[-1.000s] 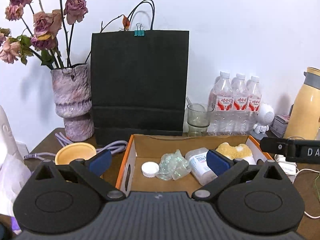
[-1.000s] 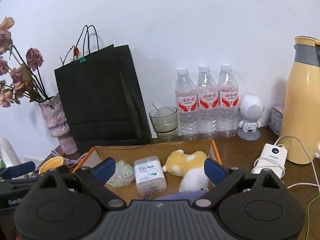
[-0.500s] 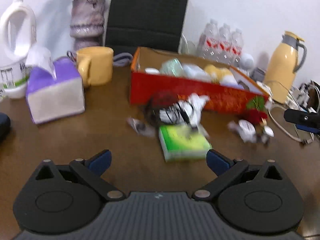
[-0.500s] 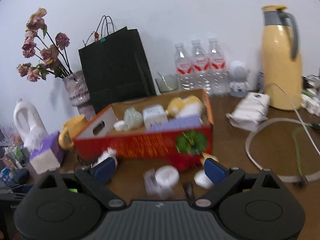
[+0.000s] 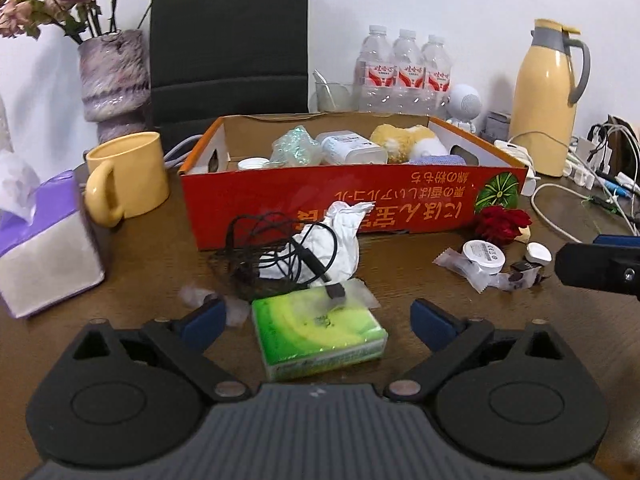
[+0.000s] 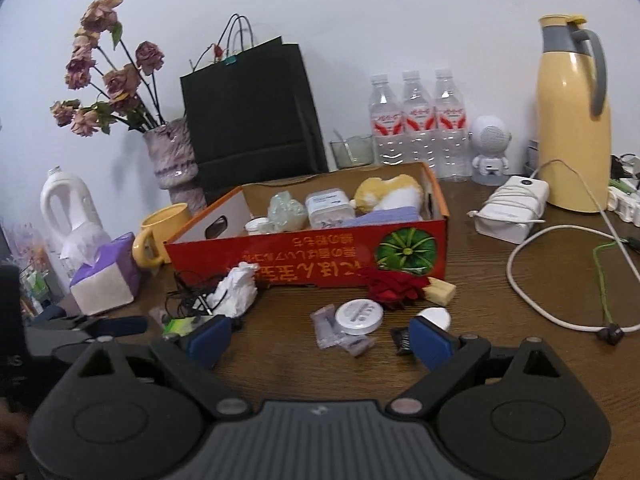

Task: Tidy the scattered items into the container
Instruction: 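Withdraw both grippers from the box toward the green tissue pack, then grasp the green tissue pack with the left gripper while the right grasps the small clear wrapper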

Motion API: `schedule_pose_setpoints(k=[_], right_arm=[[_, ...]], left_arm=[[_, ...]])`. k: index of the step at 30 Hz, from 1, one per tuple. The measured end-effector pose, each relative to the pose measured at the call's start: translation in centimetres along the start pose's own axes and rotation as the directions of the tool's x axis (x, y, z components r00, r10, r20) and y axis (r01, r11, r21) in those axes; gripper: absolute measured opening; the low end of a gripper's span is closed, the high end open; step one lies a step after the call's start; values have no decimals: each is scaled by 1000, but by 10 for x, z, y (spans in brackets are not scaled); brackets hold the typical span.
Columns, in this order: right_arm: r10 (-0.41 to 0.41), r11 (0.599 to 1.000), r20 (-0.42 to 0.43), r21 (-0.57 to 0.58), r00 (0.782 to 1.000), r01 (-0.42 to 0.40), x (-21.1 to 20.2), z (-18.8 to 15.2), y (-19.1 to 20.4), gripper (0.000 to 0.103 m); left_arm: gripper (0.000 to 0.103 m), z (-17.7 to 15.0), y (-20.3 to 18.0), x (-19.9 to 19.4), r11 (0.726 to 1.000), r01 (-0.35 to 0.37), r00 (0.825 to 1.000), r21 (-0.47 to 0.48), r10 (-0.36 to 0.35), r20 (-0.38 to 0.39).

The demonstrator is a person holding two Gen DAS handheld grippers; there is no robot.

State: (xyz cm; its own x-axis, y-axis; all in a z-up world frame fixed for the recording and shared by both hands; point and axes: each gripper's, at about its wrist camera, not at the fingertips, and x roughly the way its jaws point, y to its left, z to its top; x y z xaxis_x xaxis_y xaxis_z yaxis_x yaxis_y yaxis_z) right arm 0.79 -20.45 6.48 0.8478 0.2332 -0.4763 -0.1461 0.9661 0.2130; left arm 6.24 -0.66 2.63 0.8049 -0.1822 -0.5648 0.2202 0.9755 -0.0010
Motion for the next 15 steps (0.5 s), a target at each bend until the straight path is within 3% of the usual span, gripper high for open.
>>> schedule_pose_setpoints(k=[2, 4, 10, 15], right_arm=[[2, 1000, -5, -8, 1000, -2, 5, 1, 3, 96], [12, 1000, -15, -19, 1000, -12, 12, 3, 7, 96], [100, 992, -67, -75, 993, -105, 32, 4, 30, 94], [232, 937, -162, -229, 959, -265, 41, -11, 59, 77]], left_arm=[[75, 0, 1, 4, 1000, 10, 1000, -5, -10, -21], [71, -3, 3, 4, 1000, 21, 999, -9, -21, -28], [69, -17, 7, -19, 996, 75, 997, 48, -74, -22], [69, -36, 15, -43, 965, 213, 977, 155, -211, -28]])
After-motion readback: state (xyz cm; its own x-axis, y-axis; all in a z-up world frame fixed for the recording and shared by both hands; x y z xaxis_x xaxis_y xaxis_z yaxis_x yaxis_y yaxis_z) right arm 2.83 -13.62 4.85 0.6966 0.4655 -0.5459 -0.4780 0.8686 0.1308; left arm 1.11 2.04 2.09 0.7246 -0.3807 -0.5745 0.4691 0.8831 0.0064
